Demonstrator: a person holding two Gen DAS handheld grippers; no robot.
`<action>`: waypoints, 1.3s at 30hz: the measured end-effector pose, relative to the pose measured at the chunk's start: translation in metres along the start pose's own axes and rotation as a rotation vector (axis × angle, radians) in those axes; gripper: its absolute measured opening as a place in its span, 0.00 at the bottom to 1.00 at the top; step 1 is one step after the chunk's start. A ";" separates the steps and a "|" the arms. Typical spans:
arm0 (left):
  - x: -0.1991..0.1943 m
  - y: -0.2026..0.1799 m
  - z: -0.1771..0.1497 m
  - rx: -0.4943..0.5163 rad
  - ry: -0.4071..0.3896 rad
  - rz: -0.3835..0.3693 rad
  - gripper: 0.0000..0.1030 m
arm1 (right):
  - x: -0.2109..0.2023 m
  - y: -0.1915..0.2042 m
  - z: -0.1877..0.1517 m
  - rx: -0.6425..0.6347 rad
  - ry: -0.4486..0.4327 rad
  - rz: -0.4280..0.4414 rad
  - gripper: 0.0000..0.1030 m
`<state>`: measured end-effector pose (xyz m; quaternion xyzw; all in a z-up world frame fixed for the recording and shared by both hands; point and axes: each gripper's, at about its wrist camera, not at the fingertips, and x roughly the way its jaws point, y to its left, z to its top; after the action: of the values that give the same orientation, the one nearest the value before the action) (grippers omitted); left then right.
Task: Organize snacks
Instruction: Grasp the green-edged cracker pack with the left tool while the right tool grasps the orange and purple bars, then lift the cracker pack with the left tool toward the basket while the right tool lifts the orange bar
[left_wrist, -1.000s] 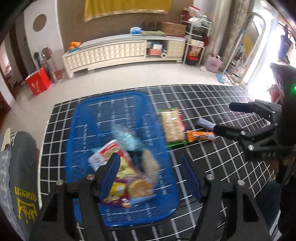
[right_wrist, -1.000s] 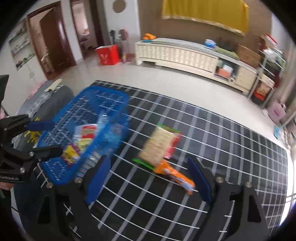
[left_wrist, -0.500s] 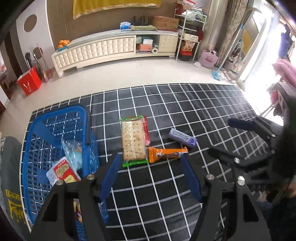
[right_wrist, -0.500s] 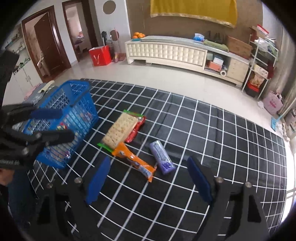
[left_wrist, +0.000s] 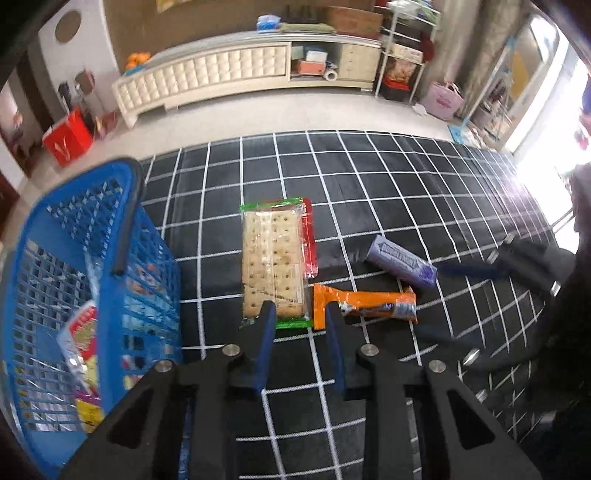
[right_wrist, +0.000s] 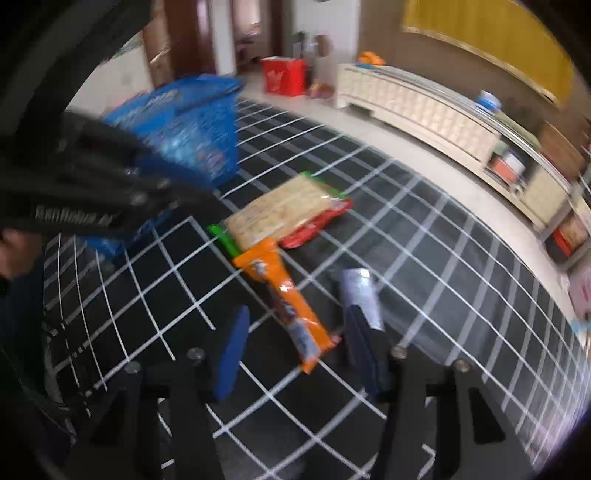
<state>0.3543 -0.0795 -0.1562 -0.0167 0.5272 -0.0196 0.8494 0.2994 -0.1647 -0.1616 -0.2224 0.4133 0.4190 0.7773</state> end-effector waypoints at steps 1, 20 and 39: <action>0.004 0.002 0.002 -0.012 0.001 0.002 0.25 | 0.007 0.002 0.001 -0.020 0.013 0.000 0.56; 0.091 0.006 0.033 -0.037 0.120 0.121 0.58 | 0.008 -0.026 -0.031 0.085 0.038 -0.014 0.18; 0.045 0.003 0.006 -0.055 0.062 0.006 0.51 | -0.051 -0.041 -0.012 0.307 -0.064 -0.035 0.18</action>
<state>0.3800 -0.0783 -0.1938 -0.0379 0.5538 -0.0028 0.8318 0.3124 -0.2200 -0.1259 -0.0947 0.4435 0.3439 0.8222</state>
